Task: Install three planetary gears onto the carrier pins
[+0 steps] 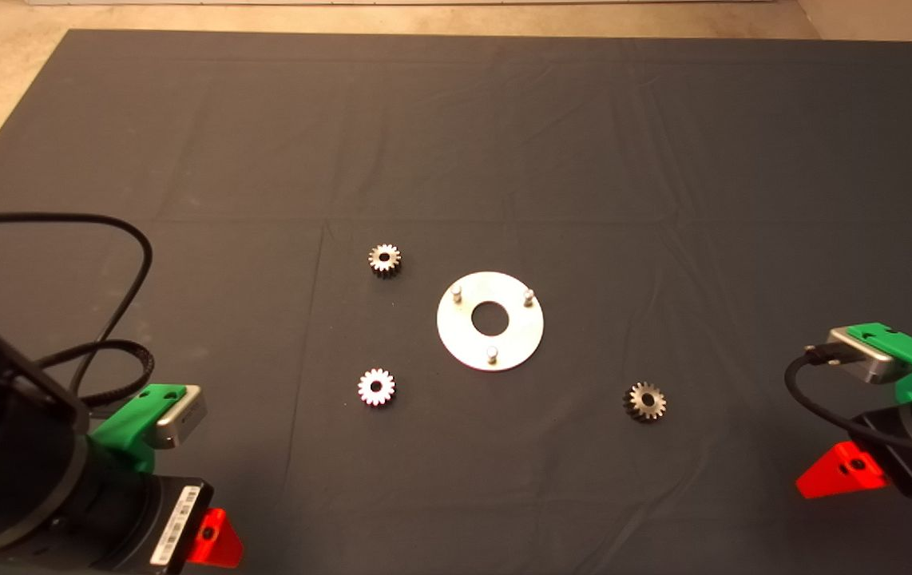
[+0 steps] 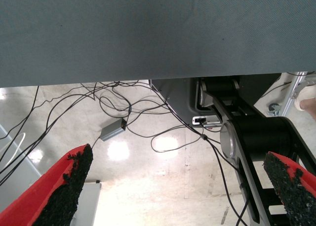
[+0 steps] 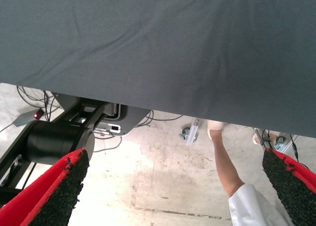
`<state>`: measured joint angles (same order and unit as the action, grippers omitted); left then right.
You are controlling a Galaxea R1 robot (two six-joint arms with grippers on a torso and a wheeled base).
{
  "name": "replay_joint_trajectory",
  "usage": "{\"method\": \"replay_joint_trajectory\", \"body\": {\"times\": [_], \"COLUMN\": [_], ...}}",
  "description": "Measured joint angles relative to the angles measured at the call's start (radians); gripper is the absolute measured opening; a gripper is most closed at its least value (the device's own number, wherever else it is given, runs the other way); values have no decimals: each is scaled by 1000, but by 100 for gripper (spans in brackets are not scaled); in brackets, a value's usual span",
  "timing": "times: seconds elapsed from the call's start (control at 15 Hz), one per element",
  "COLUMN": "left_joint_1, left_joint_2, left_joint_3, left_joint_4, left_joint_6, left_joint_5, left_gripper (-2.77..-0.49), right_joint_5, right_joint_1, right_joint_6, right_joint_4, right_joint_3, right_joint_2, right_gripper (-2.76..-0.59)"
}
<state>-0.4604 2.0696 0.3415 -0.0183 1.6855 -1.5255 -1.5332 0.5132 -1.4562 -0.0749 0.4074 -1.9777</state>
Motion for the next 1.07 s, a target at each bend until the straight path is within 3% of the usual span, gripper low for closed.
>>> {"method": "replay_joint_trajectory", "body": {"times": [0.47, 0.6, 0.73, 0.93, 1.07], "left_joint_1": [0, 0, 0, 0, 0], "left_joint_2": [6, 25, 65, 150, 244], "left_joint_3": [8, 101, 264, 438, 511], "left_joint_4": [-5, -21, -63, -87, -102], "left_joint_6": [-18, -65, -137, -207, -233], "left_joint_5": [0, 1, 0, 0, -2], "left_gripper": [-75, -75, -75, -75, -75], "right_joint_5": [0, 0, 0, 0, 0], "right_joint_1": [0, 0, 0, 0, 0], "right_joint_6": [0, 0, 0, 0, 0], "right_joint_4": [0, 0, 0, -1, -1], "right_joint_3": [0, 0, 0, 0, 0], "right_joint_2": [0, 0, 0, 0, -1], "right_gripper": [-73, -73, -73, -73, -73]}}
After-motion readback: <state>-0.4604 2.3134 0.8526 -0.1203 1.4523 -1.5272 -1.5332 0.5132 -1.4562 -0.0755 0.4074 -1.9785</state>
